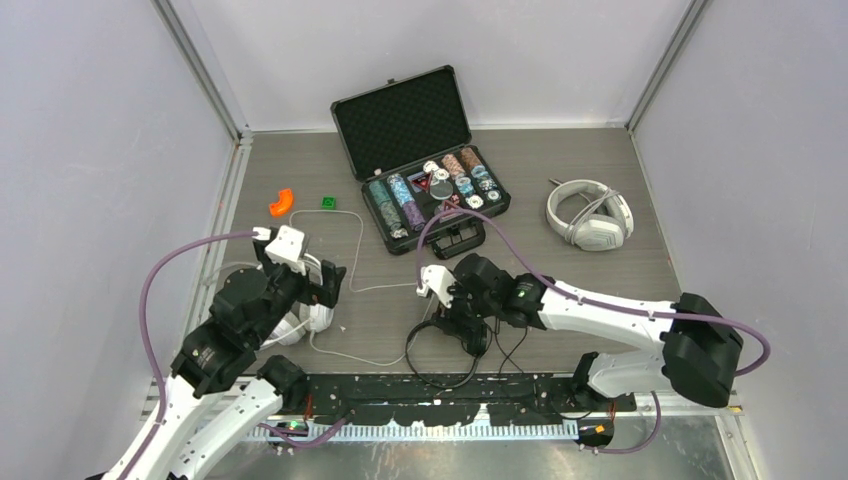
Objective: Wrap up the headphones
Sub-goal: Pick up the headphones from the corner of the board, then wrap the headphones cable around the headphones.
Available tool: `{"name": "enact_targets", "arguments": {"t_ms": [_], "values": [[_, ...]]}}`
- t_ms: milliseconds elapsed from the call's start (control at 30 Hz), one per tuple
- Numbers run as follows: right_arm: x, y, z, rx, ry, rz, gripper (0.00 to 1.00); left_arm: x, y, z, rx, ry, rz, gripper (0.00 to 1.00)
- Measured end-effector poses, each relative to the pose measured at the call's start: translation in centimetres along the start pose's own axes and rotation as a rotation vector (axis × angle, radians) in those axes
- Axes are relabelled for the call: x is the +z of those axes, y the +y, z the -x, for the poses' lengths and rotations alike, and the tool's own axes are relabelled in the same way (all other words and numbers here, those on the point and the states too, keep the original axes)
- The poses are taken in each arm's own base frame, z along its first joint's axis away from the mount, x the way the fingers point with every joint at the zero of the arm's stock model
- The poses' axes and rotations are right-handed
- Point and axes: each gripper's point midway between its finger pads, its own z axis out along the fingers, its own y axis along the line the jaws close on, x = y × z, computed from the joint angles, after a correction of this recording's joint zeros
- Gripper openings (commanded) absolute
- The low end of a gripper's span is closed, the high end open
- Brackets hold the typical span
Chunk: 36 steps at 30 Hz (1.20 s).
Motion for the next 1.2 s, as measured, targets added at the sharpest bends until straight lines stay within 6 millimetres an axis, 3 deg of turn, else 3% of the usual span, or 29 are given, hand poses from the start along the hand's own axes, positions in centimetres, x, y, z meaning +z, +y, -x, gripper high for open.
{"name": "enact_targets", "arguments": {"t_ms": [133,233,367,467,600,800,1033,1200], "values": [[1.0,0.2,-1.2,-0.042,0.052,0.019,0.72,-0.1,0.2,0.3,-0.003,-0.013,0.009,1.00],[1.8,0.4,-2.4,-0.061,0.103,0.029,0.63,-0.1,0.2,0.3,-0.003,-0.014,0.012,1.00],[2.4,-0.2,-3.6,-0.071,0.158,-0.005,0.37,-0.2,0.3,0.3,-0.003,-0.017,0.015,0.98],[2.1,-0.7,-3.1,-0.058,0.139,-0.039,0.27,-0.3,0.3,0.3,-0.005,-0.021,0.015,0.95],[0.7,-1.6,-0.2,-0.008,0.005,-0.119,0.26,-0.2,0.2,0.3,-0.033,-0.021,0.017,0.88],[-3.2,-4.8,5.3,0.153,-0.246,-0.337,0.26,0.2,-0.9,1.0,-0.170,0.021,-0.002,0.81],[-6.2,-7.4,9.7,0.371,-0.381,-0.476,0.26,2.3,-3.7,3.6,-0.275,0.124,-0.084,0.80],[-7.1,-8.0,11.1,0.458,-0.437,-0.507,0.26,4.5,-5.3,2.7,-0.274,0.228,-0.130,0.80]]}}
